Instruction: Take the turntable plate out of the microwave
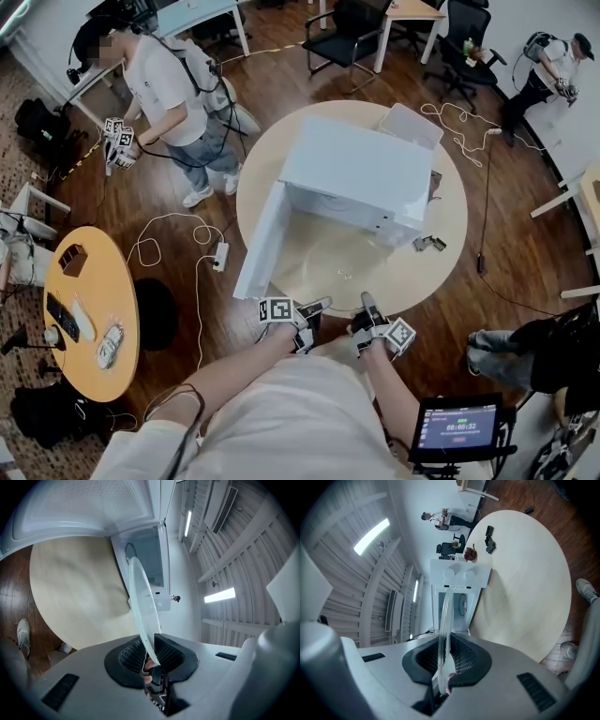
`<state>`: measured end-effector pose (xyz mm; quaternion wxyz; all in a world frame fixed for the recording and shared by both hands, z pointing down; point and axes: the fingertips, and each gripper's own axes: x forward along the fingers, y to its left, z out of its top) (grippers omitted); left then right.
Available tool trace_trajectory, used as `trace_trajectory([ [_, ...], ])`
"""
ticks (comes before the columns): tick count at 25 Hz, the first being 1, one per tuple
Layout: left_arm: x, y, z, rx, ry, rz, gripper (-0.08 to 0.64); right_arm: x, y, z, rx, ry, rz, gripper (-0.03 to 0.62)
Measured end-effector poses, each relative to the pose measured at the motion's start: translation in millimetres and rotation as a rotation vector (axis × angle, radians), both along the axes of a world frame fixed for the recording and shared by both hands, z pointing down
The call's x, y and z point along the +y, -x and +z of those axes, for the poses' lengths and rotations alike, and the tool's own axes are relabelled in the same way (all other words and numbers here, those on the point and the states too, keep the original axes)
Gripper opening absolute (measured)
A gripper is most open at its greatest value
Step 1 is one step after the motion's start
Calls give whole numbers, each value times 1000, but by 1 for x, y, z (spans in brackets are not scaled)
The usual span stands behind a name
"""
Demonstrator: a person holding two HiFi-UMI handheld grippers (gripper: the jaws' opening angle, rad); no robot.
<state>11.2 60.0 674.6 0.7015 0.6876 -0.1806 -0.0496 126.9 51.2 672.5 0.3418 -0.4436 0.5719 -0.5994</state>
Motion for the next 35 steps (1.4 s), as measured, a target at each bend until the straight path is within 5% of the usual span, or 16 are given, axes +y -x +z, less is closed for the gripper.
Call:
trace_trajectory([
  [35, 7, 14, 11, -24, 32, 11, 48, 5, 16, 14, -8, 49, -26, 29],
])
